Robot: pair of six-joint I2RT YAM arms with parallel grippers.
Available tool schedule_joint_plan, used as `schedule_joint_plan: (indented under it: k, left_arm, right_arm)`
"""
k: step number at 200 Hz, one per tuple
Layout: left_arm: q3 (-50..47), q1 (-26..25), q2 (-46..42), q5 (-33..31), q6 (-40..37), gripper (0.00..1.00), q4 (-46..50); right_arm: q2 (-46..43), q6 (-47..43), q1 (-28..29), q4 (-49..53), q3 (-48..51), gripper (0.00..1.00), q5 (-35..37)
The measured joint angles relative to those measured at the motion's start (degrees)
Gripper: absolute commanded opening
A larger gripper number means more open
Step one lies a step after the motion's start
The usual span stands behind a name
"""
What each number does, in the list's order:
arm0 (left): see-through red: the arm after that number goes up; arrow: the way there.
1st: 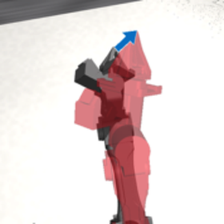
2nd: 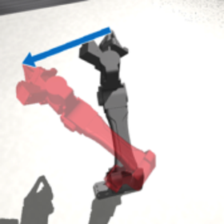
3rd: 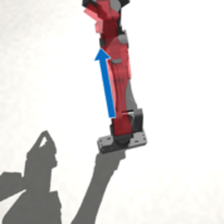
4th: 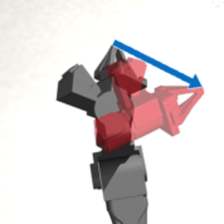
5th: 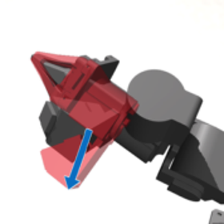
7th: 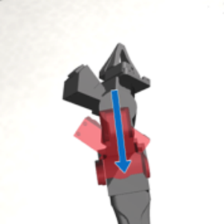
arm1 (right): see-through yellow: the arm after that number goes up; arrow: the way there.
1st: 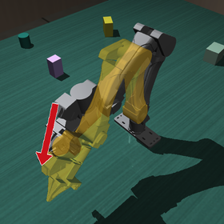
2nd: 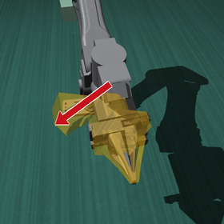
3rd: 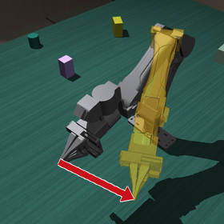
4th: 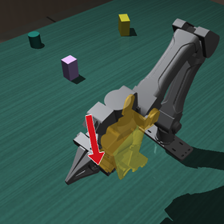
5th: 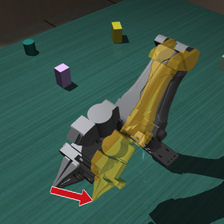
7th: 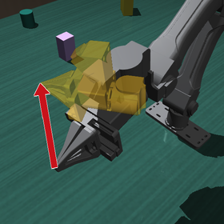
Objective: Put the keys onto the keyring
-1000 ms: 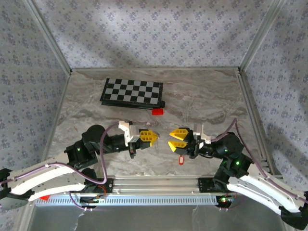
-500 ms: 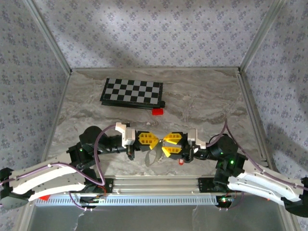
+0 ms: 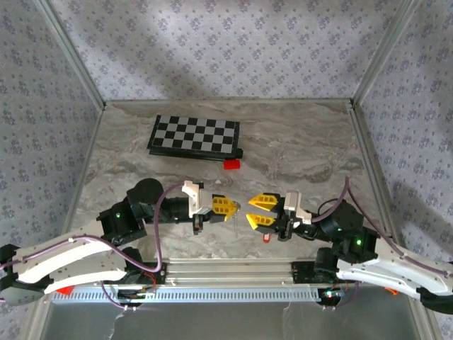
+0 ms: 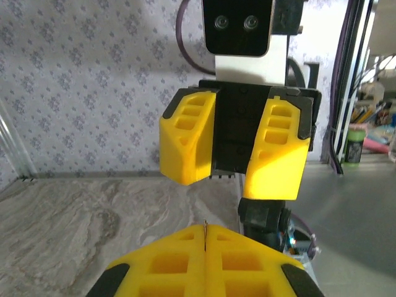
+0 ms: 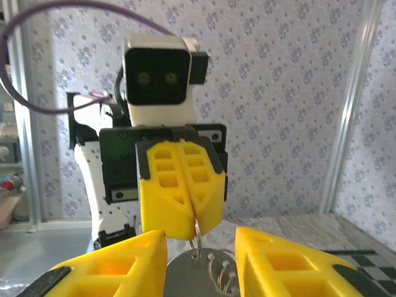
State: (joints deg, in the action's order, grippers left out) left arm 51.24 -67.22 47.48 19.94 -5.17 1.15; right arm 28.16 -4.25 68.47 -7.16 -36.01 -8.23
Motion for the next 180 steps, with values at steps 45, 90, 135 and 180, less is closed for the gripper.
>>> schedule_joint_plan:
  k: [45,90,135,180]
  left_arm:
    - [6.1,0.0,3.2,0.0,-5.0,0.00,9.7]
    - [8.3,0.0,5.2,0.0,-7.6,0.00,15.9]
    - [9.1,0.0,5.3,0.0,-8.8,0.00,18.8]
    - [9.2,0.0,5.3,0.2,-9.0,0.00,19.9]
  right_arm:
    - [5.1,-4.3,3.9,9.7,-5.2,0.35,4.7]
    - [6.1,-6.3,5.0,13.2,-5.7,0.34,7.7]
    - [6.0,-7.2,5.0,14.2,-5.7,0.17,8.5]
    - [6.1,-7.2,5.1,15.1,-5.7,0.23,8.5]
